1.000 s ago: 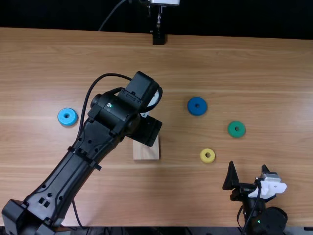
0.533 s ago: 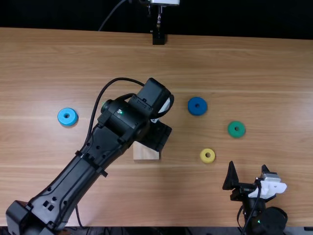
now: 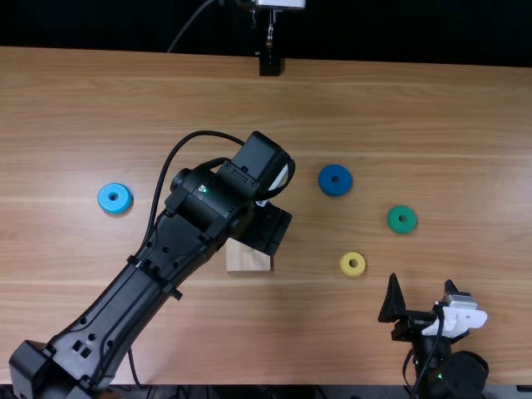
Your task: Build the Hanoi tower: stack the rings onto the peg from bottom to top in this color order: purple, dark blue, light blue, dark green, light green, yellow, orange.
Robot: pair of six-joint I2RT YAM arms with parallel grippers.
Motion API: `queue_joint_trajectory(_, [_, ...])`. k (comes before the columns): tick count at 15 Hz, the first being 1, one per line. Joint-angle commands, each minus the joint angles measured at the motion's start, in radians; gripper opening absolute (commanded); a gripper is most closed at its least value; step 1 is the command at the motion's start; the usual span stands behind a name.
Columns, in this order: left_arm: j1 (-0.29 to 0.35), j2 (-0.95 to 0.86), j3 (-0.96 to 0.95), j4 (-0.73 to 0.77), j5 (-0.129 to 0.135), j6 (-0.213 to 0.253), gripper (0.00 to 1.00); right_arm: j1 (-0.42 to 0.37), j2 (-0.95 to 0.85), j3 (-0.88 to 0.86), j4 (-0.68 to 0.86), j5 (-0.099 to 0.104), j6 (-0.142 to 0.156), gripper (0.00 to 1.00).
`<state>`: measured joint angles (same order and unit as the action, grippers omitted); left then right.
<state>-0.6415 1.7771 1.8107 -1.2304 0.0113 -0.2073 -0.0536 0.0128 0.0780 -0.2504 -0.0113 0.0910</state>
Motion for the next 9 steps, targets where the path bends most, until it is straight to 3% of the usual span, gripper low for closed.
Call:
queue_joint_trajectory(1, [0.005,-0.011,-0.013,0.003,0.005,-0.004,0.0,-0.012,-0.013,-0.064,-0.071,-0.002,0.003,1.0])
queue_joint_trajectory(9, [0.037,0.016,-0.011,0.004,0.003,-0.001,0.0,-0.012,-0.013,-0.063,-0.071,-0.002,0.003,1.0])
